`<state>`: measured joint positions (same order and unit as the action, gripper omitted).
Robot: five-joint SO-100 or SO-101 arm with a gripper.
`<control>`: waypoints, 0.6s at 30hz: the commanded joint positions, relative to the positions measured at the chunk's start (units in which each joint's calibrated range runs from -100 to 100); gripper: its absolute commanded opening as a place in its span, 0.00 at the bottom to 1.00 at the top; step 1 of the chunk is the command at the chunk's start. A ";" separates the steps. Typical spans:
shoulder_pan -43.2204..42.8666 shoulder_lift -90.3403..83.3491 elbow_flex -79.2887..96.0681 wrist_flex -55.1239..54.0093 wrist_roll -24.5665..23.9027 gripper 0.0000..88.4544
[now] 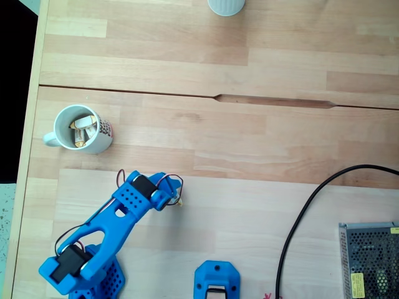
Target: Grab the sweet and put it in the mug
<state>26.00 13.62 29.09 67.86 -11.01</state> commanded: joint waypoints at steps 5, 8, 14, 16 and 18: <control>0.07 -0.37 -1.08 0.20 0.20 0.31; 0.07 -0.37 -1.08 0.20 -0.15 0.25; 0.07 -0.28 -0.99 0.29 0.15 0.08; 0.07 -0.28 -0.99 0.37 0.24 0.04; 0.07 -0.28 -0.90 0.37 0.24 0.03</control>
<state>26.00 13.71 29.09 67.86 -10.92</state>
